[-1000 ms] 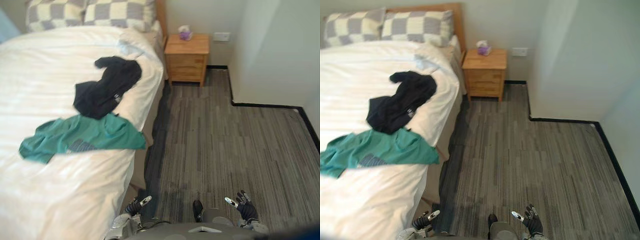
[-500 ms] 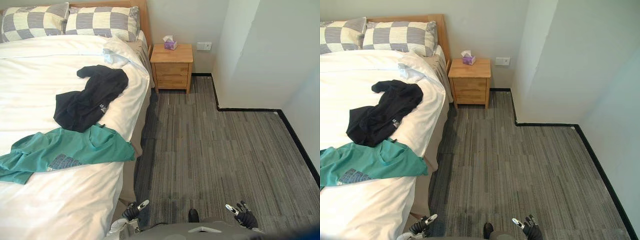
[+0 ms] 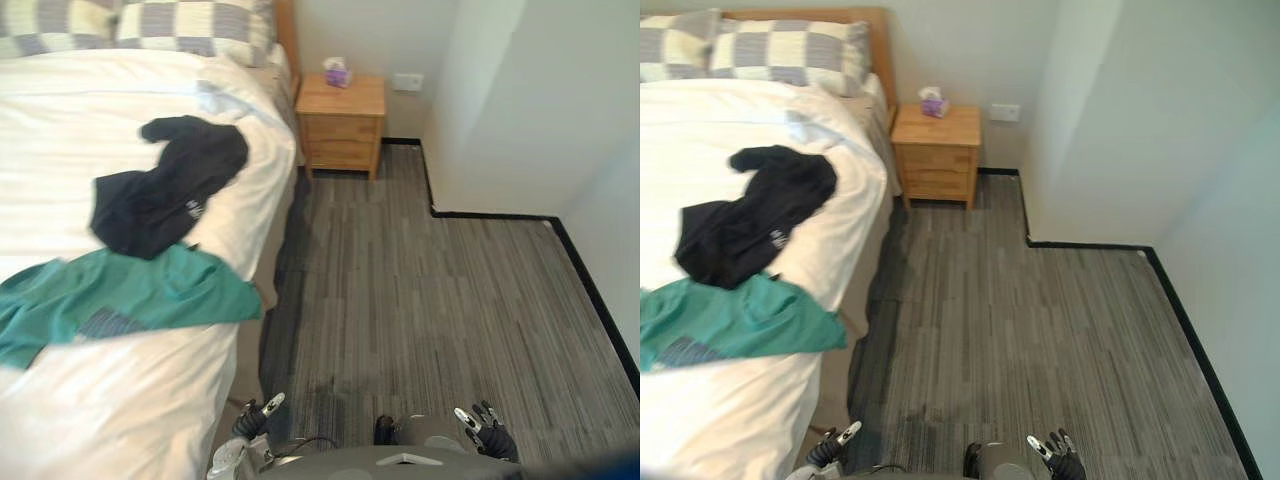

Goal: Tidy the bed and pick cloth on bed and put in laundry

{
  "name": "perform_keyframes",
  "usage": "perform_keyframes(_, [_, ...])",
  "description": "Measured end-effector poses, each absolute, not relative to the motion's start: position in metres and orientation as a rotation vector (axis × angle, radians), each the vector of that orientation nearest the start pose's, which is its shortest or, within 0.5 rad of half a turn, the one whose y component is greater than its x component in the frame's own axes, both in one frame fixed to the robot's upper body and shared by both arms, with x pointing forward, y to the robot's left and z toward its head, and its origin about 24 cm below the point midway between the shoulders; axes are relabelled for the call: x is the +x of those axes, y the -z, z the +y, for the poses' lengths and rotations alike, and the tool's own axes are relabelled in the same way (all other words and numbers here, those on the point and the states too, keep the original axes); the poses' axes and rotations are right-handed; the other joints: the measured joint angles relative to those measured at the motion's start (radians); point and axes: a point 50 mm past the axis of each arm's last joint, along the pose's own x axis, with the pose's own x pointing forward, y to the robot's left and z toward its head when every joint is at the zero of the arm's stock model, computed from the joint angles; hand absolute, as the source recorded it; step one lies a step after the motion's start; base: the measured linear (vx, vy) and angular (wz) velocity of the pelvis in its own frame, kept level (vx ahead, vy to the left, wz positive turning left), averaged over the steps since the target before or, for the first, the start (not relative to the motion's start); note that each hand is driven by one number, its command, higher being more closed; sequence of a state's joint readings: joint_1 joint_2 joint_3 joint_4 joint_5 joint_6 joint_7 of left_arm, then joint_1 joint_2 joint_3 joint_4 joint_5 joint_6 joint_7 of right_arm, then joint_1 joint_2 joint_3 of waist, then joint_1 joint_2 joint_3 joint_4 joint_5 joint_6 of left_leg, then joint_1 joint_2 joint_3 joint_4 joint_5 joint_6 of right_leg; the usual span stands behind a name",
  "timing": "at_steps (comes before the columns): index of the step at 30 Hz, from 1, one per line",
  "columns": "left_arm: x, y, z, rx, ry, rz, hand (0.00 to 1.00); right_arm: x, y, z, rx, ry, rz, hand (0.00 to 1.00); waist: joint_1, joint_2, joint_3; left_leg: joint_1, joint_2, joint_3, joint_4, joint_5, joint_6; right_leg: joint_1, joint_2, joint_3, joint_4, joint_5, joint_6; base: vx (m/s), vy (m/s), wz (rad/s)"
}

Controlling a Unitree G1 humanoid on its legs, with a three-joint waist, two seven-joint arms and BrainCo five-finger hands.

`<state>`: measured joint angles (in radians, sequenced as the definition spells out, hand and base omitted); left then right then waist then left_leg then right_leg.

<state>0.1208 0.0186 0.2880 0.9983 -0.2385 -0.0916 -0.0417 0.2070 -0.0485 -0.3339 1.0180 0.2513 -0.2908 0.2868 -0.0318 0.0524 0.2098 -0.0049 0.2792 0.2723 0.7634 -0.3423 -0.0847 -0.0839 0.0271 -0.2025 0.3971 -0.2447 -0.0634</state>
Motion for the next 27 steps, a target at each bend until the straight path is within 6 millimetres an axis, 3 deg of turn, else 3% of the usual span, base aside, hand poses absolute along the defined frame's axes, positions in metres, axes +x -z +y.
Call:
perform_keyframes(1, [0.094, 0.156, 0.200, -0.317, -0.406, 0.942, 0.00, 0.070, 0.150, -0.214, 0.366, 0.296, 0.802, 0.00, 0.003, -0.011, 0.006, -0.089, 0.023, -0.038, 0.169, 0.083, 0.009, 0.028, 0.006, 0.023, -0.002, -0.009, -0.015, 0.23, -0.122, -0.36])
perform_keyframes(3, [0.097, 0.154, 0.198, -0.309, -0.397, 0.925, 0.00, 0.074, 0.148, -0.217, 0.354, 0.284, 0.796, 0.00, 0.002, 0.002, 0.017, -0.141, 0.020, -0.073, 0.264, 0.048, -0.007, 0.060, 0.009, 0.047, -0.002, -0.020, -0.036, 0.31, -0.030, -0.45])
perform_keyframes(4, [0.098, 0.154, 0.196, -0.311, -0.397, 0.919, 0.00, 0.073, 0.149, -0.218, 0.355, 0.290, 0.800, 0.00, 0.001, 0.006, 0.019, -0.172, -0.005, -0.079, 0.248, 0.020, -0.007, 0.099, 0.006, 0.073, -0.012, -0.014, -0.028, 0.37, 0.000, -0.56])
perform_keyframes(9, [0.106, 0.150, 0.193, -0.319, -0.390, 0.881, 0.00, 0.076, 0.149, -0.214, 0.383, 0.284, 0.797, 0.00, 0.031, -0.010, 0.028, -0.196, -0.088, -0.025, -0.076, 0.015, 0.011, 0.200, -0.011, 0.163, -0.090, -0.012, -0.015, 0.28, 0.101, -0.56])
perform_keyframes(11, [0.108, 0.149, 0.194, -0.318, -0.390, 0.873, 0.00, 0.078, 0.149, -0.208, 0.396, 0.273, 0.791, 0.00, 0.033, -0.028, 0.034, -0.200, -0.109, -0.001, -0.186, 0.051, 0.020, 0.229, -0.037, 0.176, -0.118, -0.021, 0.008, 0.26, 0.197, -0.18])
perform_keyframes(13, [0.108, 0.149, 0.194, -0.321, -0.393, 0.872, 0.00, 0.080, 0.148, -0.208, 0.391, 0.259, 0.778, 0.00, 0.034, -0.027, 0.032, -0.201, -0.108, 0.018, -0.286, 0.103, 0.023, 0.245, -0.057, 0.190, -0.134, -0.037, 0.039, 0.23, 0.215, -0.07])
perform_keyframes(14, [0.108, 0.150, 0.192, -0.328, -0.395, 0.878, 0.00, 0.082, 0.147, -0.208, 0.381, 0.245, 0.776, 0.00, 0.034, -0.025, 0.032, -0.184, -0.101, 0.044, -0.341, 0.175, 0.037, 0.260, -0.072, 0.199, -0.135, -0.057, 0.071, 0.31, 0.314, -0.13])
perform_keyframes(15, [0.109, 0.149, 0.193, -0.327, -0.395, 0.873, 0.00, 0.080, 0.148, -0.206, 0.380, 0.237, 0.786, 0.00, 0.044, -0.024, 0.027, -0.169, -0.105, 0.088, -0.334, 0.201, 0.094, 0.274, -0.098, 0.205, -0.139, -0.072, 0.095, 0.37, 0.403, -0.20])
perform_keyframes(18, [0.114, 0.147, 0.196, -0.322, -0.392, 0.858, 0.00, 0.088, 0.146, -0.195, 0.402, 0.215, 0.763, 0.00, 0.079, -0.046, 0.018, -0.170, -0.122, 0.138, -0.276, 0.104, 0.110, 0.303, -0.144, 0.192, -0.184, -0.050, 0.131, 0.34, 0.346, -0.43])
perform_keyframes(20, [0.113, 0.147, 0.199, -0.317, -0.391, 0.875, 0.00, 0.088, 0.148, -0.189, 0.410, 0.208, 0.771, 0.00, 0.080, -0.057, 0.002, -0.151, -0.140, 0.157, -0.273, 0.062, 0.120, 0.308, -0.170, 0.154, -0.168, -0.033, 0.149, 0.27, 0.236, -0.25])
perform_keyframes(22, [0.109, 0.150, 0.199, -0.312, -0.386, 0.905, 0.00, 0.084, 0.149, -0.190, 0.428, 0.239, 0.775, 0.00, 0.076, -0.058, -0.008, -0.126, -0.161, 0.155, -0.280, 0.034, 0.131, 0.293, -0.189, 0.130, -0.085, -0.033, 0.152, 0.22, 0.155, 0.02])
perform_keyframes(23, [0.108, 0.151, 0.199, -0.297, -0.372, 0.921, 0.00, 0.080, 0.151, -0.193, 0.434, 0.264, 0.789, 0.00, 0.072, -0.067, -0.020, -0.087, -0.194, 0.153, -0.315, 0.028, 0.135, 0.253, -0.217, 0.129, 0.042, -0.028, 0.164, 0.27, 0.133, 0.23])
perform_keyframes(24, [0.105, 0.152, 0.200, -0.269, -0.346, 0.946, 0.00, 0.074, 0.153, -0.195, 0.441, 0.284, 0.819, 0.00, 0.067, -0.075, -0.030, -0.037, -0.235, 0.149, -0.369, 0.028, 0.135, 0.192, -0.254, 0.129, 0.210, -0.002, 0.188, 0.28, 0.121, 0.25])
perform_keyframes(25, [0.105, 0.153, 0.202, -0.256, -0.337, 0.954, 0.00, 0.073, 0.154, -0.195, 0.444, 0.289, 0.831, 0.00, 0.063, -0.082, -0.031, -0.005, -0.255, 0.144, -0.395, 0.028, 0.135, 0.156, -0.274, 0.129, 0.302, 0.030, 0.190, 0.34, 0.080, 0.35])
perform_keyframes(26, [0.103, 0.153, 0.205, -0.235, -0.324, 0.970, 0.00, 0.070, 0.156, -0.196, 0.445, 0.294, 0.855, 0.00, 0.047, -0.092, -0.034, 0.059, -0.281, 0.126, -0.439, 0.029, 0.134, 0.102, -0.301, 0.129, 0.468, 0.104, 0.197, 0.35, 0.047, 0.34])
perform_keyframes(27, [0.100, 0.155, 0.206, -0.226, -0.316, 0.989, 0.00, 0.066, 0.157, -0.199, 0.440, 0.299, 0.872, 0.00, 0.037, -0.089, -0.035, 0.102, -0.283, 0.121, -0.468, 0.030, 0.133, 0.068, -0.311, 0.122, 0.567, 0.104, 0.197, 0.41, 0.032, 0.38])
